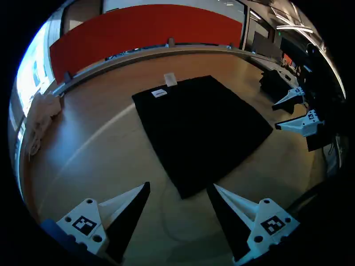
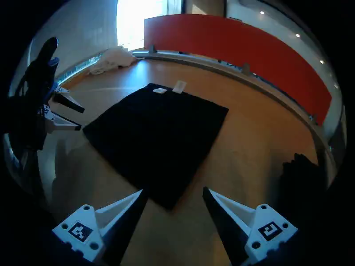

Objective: Fold towel

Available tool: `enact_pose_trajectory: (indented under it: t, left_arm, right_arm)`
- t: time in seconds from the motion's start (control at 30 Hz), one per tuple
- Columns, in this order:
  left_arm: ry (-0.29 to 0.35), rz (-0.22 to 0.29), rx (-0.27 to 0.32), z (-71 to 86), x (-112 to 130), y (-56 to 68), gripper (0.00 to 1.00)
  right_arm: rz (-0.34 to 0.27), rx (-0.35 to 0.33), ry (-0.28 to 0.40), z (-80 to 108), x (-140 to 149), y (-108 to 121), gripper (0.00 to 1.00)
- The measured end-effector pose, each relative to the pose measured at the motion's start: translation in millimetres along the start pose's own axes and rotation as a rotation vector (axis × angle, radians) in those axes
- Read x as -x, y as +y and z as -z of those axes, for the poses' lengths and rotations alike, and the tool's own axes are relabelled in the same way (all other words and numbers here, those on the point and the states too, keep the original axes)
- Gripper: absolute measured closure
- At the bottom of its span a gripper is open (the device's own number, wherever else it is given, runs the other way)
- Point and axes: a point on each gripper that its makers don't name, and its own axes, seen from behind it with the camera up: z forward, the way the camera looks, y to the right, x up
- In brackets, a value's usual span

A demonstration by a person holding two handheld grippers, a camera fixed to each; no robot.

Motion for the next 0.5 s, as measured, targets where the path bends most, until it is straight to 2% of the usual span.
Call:
enact_pose_trajectory:
  t: [0.27, 0.5]
  left_arm:
    - [-0.054, -0.024, 0.006, -7.6, 7, 9.0, 0.06]
    - [-0.079, -0.040, 0.023, -13.5, 11, 18.6, 0.06]
  right_arm:
    - [0.018, -0.011, -0.043, -4.9, 19, -2, 0.06]
    - [0.008, -0.012, -0.047, -8.2, 22, -1, 0.09]
